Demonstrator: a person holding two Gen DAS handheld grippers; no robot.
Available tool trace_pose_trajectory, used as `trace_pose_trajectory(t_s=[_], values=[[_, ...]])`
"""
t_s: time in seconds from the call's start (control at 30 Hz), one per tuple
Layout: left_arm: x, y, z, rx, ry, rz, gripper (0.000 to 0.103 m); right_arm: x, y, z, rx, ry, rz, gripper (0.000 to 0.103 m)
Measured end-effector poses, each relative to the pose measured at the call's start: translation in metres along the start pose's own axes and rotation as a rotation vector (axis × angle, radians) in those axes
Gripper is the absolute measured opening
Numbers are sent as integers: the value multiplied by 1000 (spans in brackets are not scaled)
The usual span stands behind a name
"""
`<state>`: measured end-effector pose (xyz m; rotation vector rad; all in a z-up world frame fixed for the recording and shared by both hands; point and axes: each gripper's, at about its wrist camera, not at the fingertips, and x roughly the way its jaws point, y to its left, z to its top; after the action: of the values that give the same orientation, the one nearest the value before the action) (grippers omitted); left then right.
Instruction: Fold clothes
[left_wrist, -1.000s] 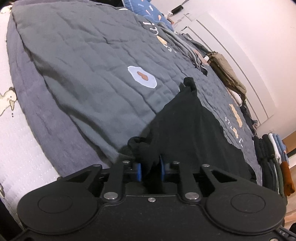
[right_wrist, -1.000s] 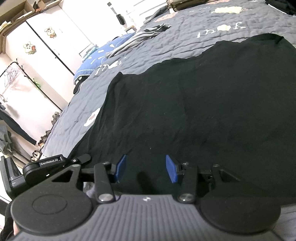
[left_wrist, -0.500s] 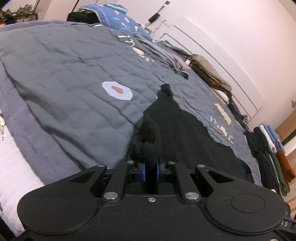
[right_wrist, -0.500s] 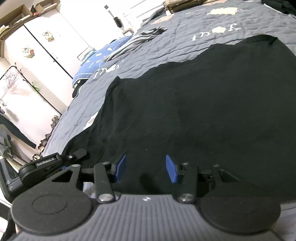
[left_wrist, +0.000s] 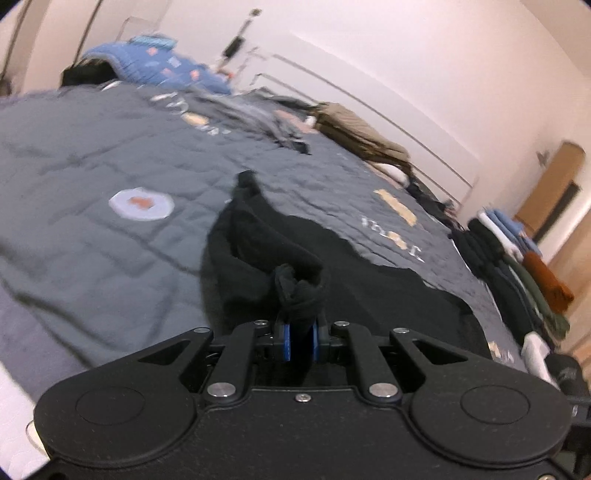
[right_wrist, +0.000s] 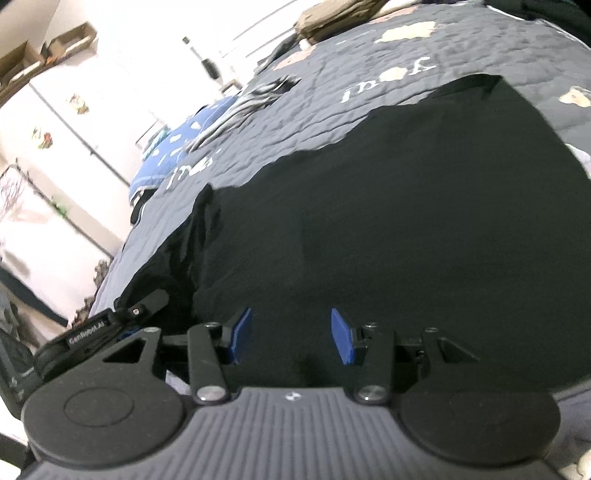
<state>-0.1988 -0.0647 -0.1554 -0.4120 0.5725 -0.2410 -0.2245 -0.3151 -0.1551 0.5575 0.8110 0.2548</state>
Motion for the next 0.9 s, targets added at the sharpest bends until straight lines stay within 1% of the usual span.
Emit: trace_pose_trajectory(t_s=[0.17,0.3,0.43,0.57,0.67,0.77,0.8,0.83,0.87,0.9], values=[[11,-38,-6,106,21,-84,10,-16,-24,4,79,-45,-21,47],[24,-67,-16,184,56,-151,10,-27,-40,7,130,-78,-31,47],[32,-95,-31,274,99,-232,9,-36,-54,11,170,-106,-23,47],[37,-126,-52,400,150,-320,9,-48,-68,15,204,-133,-26,47],[50,-144,-76,527,213,-308,9,-57,-81,16,234,-157,-38,47],[63,-150,-100,631,279,-257,11,-64,-97,17,274,-161,-57,47],[62,-150,-104,653,277,-257,13,-64,-101,17,289,-158,-55,47],[59,-150,-105,670,273,-267,19,-64,-104,16,305,-154,-52,47],[55,-152,-104,680,281,-291,35,-64,-105,16,310,-146,-42,47],[50,-153,-102,688,291,-318,41,-64,-107,16,315,-138,-32,47]])
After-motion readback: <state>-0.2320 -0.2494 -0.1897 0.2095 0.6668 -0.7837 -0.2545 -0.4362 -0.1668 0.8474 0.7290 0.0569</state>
